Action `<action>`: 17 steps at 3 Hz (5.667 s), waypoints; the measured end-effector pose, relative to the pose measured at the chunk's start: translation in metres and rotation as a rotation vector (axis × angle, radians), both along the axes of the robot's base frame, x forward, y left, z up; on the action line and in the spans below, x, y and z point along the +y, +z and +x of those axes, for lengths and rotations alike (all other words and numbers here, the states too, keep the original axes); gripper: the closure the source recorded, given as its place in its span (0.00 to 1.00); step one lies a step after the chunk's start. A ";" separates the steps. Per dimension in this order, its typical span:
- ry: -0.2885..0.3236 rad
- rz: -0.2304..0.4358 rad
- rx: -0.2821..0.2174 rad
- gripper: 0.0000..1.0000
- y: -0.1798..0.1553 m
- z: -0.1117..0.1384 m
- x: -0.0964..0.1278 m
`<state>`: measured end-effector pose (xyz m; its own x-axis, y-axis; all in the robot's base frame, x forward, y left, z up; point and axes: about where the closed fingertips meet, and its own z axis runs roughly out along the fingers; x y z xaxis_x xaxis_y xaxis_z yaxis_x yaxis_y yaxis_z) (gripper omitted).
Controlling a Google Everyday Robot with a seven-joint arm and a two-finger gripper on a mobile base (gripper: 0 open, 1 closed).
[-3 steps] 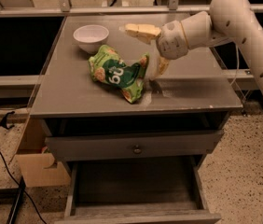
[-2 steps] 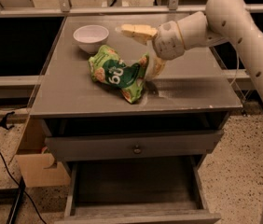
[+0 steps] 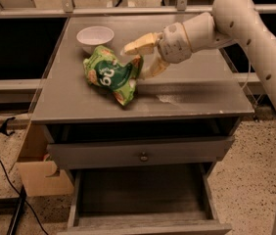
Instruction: Place green rice chip bag into middle drawer
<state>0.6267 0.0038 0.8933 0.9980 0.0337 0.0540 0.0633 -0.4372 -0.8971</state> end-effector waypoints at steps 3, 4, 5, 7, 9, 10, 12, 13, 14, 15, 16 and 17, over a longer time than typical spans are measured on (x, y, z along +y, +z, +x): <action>0.000 0.000 0.000 1.00 0.000 0.000 0.000; 0.000 0.000 0.000 0.80 0.000 0.000 0.000; 0.000 0.000 0.000 0.58 0.000 0.000 0.000; 0.000 0.000 0.000 0.04 0.000 0.000 0.000; 0.013 -0.012 -0.011 0.00 0.001 -0.001 0.005; 0.049 -0.077 -0.055 0.00 0.007 -0.002 0.017; 0.080 -0.504 -0.236 0.00 0.007 -0.009 0.054; 0.089 -0.681 -0.300 0.00 -0.001 -0.006 0.062; 0.103 -0.817 -0.352 0.00 -0.010 -0.002 0.070; 0.127 -0.898 -0.382 0.00 -0.019 0.001 0.075; 0.154 -0.899 -0.371 0.00 -0.029 0.004 0.076; 0.169 -0.782 -0.311 0.00 -0.045 0.014 0.066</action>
Offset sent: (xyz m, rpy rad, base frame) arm 0.0000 0.0000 0.0000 0.0000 0.0000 0.0000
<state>0.6404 0.0697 0.8481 0.9200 0.3223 0.2231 0.3763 -0.8855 -0.2726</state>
